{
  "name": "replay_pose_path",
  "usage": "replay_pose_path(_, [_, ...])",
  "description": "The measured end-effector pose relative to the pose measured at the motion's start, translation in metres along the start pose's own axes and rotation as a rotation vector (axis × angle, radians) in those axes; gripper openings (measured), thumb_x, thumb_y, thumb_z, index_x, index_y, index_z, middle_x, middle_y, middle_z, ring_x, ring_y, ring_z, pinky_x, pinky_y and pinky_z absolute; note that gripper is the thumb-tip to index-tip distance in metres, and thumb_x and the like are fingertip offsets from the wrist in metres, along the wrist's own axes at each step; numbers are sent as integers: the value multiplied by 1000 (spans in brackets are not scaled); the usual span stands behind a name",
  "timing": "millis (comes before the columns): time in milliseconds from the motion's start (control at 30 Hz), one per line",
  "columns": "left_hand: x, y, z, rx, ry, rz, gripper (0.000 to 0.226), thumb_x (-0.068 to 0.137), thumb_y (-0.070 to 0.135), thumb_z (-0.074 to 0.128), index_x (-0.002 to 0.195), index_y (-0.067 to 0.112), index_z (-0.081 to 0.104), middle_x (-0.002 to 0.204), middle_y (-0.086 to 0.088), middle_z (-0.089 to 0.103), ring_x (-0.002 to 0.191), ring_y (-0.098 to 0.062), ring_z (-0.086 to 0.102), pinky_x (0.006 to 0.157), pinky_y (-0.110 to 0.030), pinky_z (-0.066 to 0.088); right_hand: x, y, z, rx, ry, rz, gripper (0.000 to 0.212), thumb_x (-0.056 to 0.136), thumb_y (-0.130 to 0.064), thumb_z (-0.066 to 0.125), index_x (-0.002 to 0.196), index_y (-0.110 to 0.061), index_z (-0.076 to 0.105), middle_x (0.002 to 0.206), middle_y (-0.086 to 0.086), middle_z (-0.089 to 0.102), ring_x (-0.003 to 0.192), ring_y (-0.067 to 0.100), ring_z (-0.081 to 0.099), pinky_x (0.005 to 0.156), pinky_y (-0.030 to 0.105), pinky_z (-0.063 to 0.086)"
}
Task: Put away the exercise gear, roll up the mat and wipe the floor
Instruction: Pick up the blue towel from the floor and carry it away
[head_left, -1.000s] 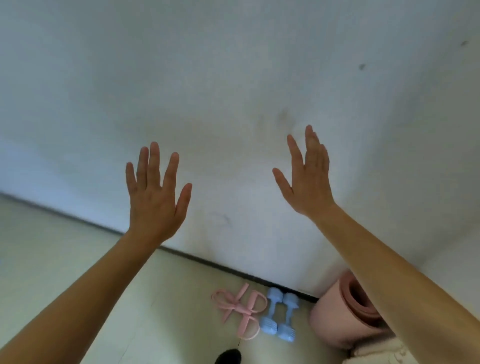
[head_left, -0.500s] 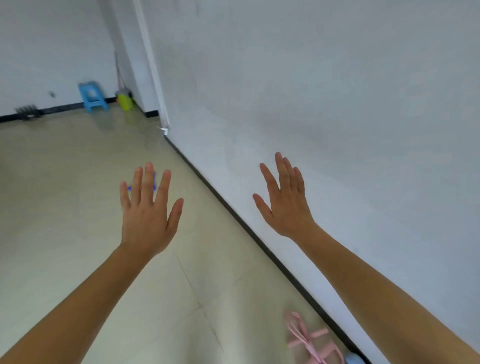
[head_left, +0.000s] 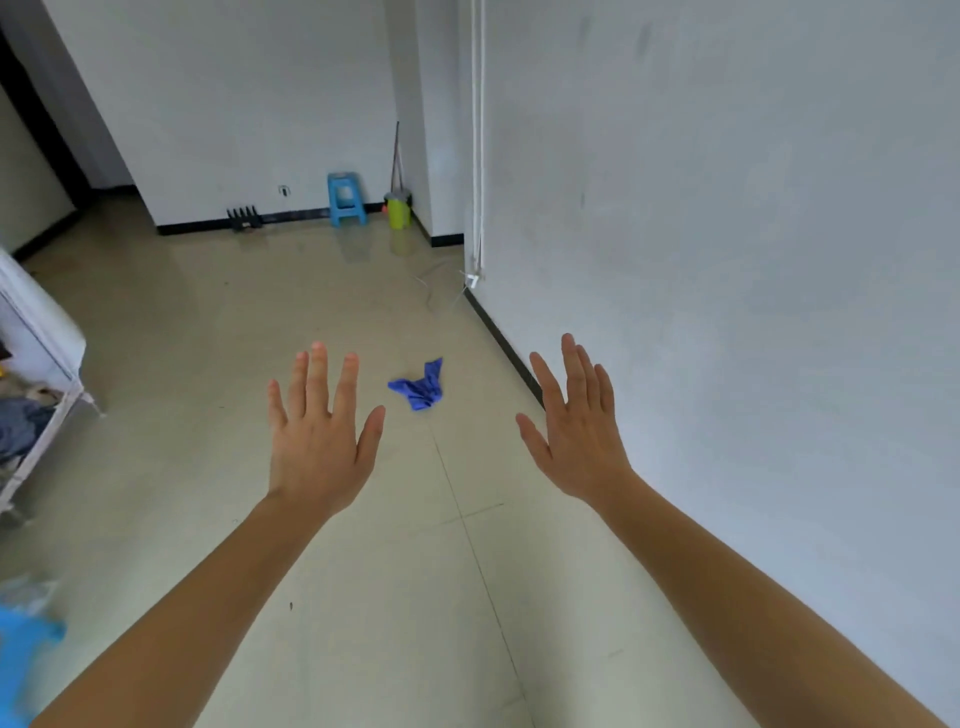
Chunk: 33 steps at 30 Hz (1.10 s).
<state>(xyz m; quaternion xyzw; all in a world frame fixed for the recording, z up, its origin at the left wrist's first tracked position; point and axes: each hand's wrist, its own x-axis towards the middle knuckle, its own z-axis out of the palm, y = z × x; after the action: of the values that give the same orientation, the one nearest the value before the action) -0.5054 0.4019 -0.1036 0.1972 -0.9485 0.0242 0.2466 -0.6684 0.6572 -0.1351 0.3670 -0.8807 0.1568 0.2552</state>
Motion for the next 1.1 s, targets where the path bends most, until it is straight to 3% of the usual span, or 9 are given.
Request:
replay_pose_path(233, [121, -38, 86, 11, -34, 26, 68, 98, 51, 27, 153, 10, 25, 159, -25, 18, 146, -42, 19, 114, -63, 22, 112, 15, 122, 47, -3, -24, 73, 101, -43, 48, 160, -15, 17, 166, 22, 4, 153, 38, 9, 121, 55, 18])
replay_pose_path(433, [272, -87, 145, 72, -46, 38, 68, 98, 51, 26, 153, 11, 26, 159, -24, 18, 147, -41, 19, 114, -63, 23, 266, 22, 222, 107, -35, -19, 72, 101, -45, 45, 160, -15, 17, 166, 22, 5, 153, 38, 11, 122, 54, 17])
replay_pose_path(800, [466, -255, 233, 106, 12, -70, 67, 99, 49, 28, 152, 9, 26, 159, -25, 17, 147, -41, 16, 114, -65, 20, 516, -36, 381, 84, -165, -137, 74, 98, -47, 45, 159, -15, 18, 165, 23, 8, 152, 38, 15, 120, 56, 23])
replay_pose_path(933, [545, -312, 292, 110, -10, -17, 67, 99, 49, 29, 152, 9, 25, 159, -26, 17, 146, -43, 18, 114, -65, 21, 593, -49, 454, 30, -192, -147, 74, 99, -47, 44, 159, -15, 16, 165, 23, 8, 152, 39, 15, 120, 57, 23])
replay_pose_path(1100, [656, -362, 347, 90, -46, 60, 66, 100, 49, 27, 153, 10, 25, 159, -25, 17, 146, -42, 18, 114, -63, 22, 682, -46, 503, 8, -203, -29, 76, 100, -46, 46, 160, -18, 9, 166, 19, 0, 154, 37, 7, 122, 56, 16])
